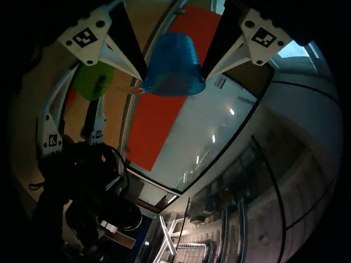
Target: Pour water
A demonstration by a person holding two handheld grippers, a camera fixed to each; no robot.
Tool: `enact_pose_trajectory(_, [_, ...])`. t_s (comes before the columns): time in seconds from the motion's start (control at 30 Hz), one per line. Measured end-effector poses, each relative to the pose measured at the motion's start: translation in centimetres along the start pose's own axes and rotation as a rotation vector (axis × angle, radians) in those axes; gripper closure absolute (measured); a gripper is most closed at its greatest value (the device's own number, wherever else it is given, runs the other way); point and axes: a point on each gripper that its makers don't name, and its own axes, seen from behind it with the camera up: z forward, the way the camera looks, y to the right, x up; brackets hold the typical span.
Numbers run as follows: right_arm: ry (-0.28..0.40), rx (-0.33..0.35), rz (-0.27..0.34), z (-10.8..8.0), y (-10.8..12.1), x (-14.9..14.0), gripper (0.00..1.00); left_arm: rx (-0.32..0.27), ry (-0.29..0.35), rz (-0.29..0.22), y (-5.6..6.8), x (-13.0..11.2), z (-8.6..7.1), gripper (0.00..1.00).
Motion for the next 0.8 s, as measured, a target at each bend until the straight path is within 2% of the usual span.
enact_pose_trajectory(0.4, [-0.002, -0.005, -0.007, -0.32, 0.05, 0.25, 0.11, -0.002, 0.002, 0.054, 0.13, 0.59, -0.01, 0.15])
enact_pose_trajectory(0.8, [-0.002, -0.013, -0.011, -0.79, 0.43, 0.13, 0.12, 0.016, -0.010, 0.137, -0.03, 0.72, -0.13, 0.15])
